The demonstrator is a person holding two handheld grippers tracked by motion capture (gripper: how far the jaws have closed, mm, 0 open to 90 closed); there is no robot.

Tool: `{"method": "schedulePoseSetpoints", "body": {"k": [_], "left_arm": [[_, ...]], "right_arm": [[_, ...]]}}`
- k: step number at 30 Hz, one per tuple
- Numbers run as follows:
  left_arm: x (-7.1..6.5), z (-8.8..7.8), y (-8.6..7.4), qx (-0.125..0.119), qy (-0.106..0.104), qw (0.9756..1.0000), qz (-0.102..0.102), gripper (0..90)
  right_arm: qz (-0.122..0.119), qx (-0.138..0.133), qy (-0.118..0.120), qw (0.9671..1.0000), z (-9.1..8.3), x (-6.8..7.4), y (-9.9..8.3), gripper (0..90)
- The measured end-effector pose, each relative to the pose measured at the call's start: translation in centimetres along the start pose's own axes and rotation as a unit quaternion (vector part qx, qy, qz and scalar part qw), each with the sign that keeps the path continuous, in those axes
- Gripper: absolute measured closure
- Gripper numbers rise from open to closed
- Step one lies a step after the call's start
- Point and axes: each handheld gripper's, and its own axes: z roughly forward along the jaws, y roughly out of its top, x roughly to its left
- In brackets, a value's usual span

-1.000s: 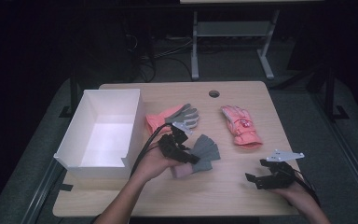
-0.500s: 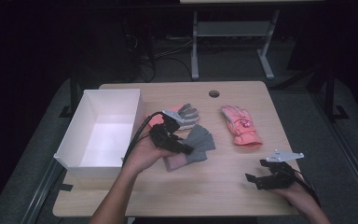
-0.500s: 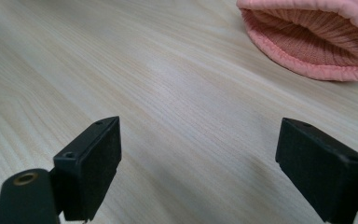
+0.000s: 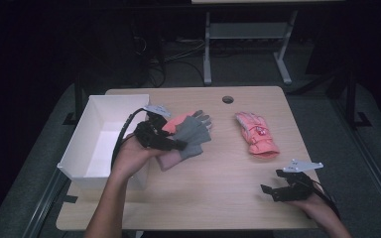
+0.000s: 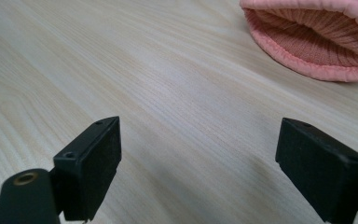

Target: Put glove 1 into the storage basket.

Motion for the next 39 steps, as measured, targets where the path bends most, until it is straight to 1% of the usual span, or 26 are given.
{"method": "schedulePoseSetpoints", "body": {"k": [1,2,3,4,5,6,7,8,11,12,13,16,17,18,19,20,21,25,28,32,33,35,36,37,38,39], "left_arm": [[0.5,-0.8,-0.2,-0.01,0.006,0.9999,-0.01,63.0],[0.5,-0.8,-0.2,-0.01,0.006,0.9999,-0.01,63.0],[0.9,-1.6,-0.4,-0.018,0.016,0.9996,-0.016,63.1],[0.9,-1.6,-0.4,-0.018,0.016,0.9996,-0.016,63.1],[1.3,-2.3,-0.6,-0.024,0.027,0.9991,-0.02,63.1],[1.3,-2.3,-0.6,-0.024,0.027,0.9991,-0.02,63.1],[1.5,-3.1,-0.6,-0.032,0.036,0.9985,-0.026,63.1],[1.5,-3.1,-0.6,-0.032,0.036,0.9985,-0.026,63.1],[1.8,-4.2,-0.9,-0.037,0.049,0.9977,-0.027,63.0],[2.0,-4.5,-1.0,-0.04,0.054,0.9973,-0.032,63.0],[2.4,-5.1,-1.4,-0.037,0.065,0.9965,-0.039,63.0],[3.0,-5.7,-1.9,-0.037,0.075,0.9953,-0.048,63.1],[3.5,-6.4,-2.3,-0.035,0.089,0.9938,-0.057,63.0],[3.5,-6.4,-2.3,-0.035,0.089,0.9938,-0.057,63.0],[4.1,-7.2,-2.6,-0.035,0.101,0.9922,-0.064,63.1],[4.1,-7.2,-2.6,-0.035,0.101,0.9922,-0.064,63.0],[4.6,-7.9,-2.9,-0.04,0.112,0.9901,-0.074,63.1],[5.7,-9.2,-3.4,-0.053,0.132,0.9862,-0.085,63.1],[6.7,-9.8,-4.0,-0.062,0.145,0.9824,-0.1,63.1],[8.1,-10.3,-4.9,-0.06,0.164,0.9775,-0.118,63.0],[8.4,-10.3,-5.2,-0.06,0.172,0.9753,-0.125,63.0],[9.1,-10.4,-5.7,-0.055,0.182,0.9725,-0.134,63.0],[9.1,-10.4,-5.7,-0.055,0.182,0.9725,-0.134,63.0],[9.7,-10.4,-6.3,-0.056,0.19,0.9697,-0.143,63.0],[9.7,-10.4,-6.3,-0.056,0.19,0.9697,-0.143,62.9],[10.3,-10.2,-6.8,-0.056,0.199,0.9668,-0.15,62.9]], "right_arm": [[-0.001,0.0,0.0,1.0,0.0,-0.1,0.0,13.9],[-0.001,0.0,0.0,1.0,0.0,-0.1,0.0,13.9],[-0.001,0.0,0.001,1.0,0.0,-0.1,0.0,13.9],[-0.001,0.0,0.001,1.0,0.0,-0.1,0.0,13.9],[-0.001,0.001,0.001,1.0,0.0,-0.1,0.0,13.9],[0.0,0.0,0.001,1.0,0.0,-0.1,0.0,14.0],[0.002,0.0,0.0,1.0,0.0,-0.1,0.0,13.9],[0.002,0.0,0.0,1.0,0.0,-0.1,0.0,13.9],[0.001,-0.001,-0.001,1.0,-0.3,0.1,0.1,13.9],[0.001,-0.001,-0.001,1.0,-0.3,0.1,0.1,13.9],[-0.001,-0.004,-0.002,1.0,-0.3,0.3,0.5,13.9],[-0.006,-0.006,-0.003,1.0,-0.3,0.5,0.8,13.9],[-0.013,-0.013,-0.004,0.9998,-0.4,0.7,1.0,14.0],[-0.014,-0.015,-0.001,0.9998,-0.4,0.7,1.0,14.0],[-0.018,-0.018,0.0,0.9997,-0.4,0.8,1.1,14.0],[-0.019,-0.019,0.001,0.9996,-0.5,0.8,1.2,13.9],[-0.022,-0.018,0.001,0.9996,-0.4,0.8,1.3,13.9],[-0.022,-0.018,0.005,0.9996,-0.2,1.0,1.6,13.9],[-0.027,-0.018,0.008,0.9994,-0.2,1.2,1.7,14.0],[-0.028,-0.016,0.009,0.9995,-0.1,1.2,1.7,14.0],[-0.027,-0.015,0.009,0.9995,-0.1,1.1,1.7,14.0],[-0.026,-0.016,0.01,0.9995,0.0,1.1,1.6,14.1],[-0.026,-0.016,0.01,0.9995,0.0,1.1,1.6,14.1],[-0.025,-0.015,0.011,0.9995,0.0,1.1,1.6,14.1],[-0.025,-0.015,0.011,0.9995,0.0,1.1,1.6,14.1],[-0.025,-0.015,0.011,0.9995,0.0,1.1,1.6,14.1]]}}
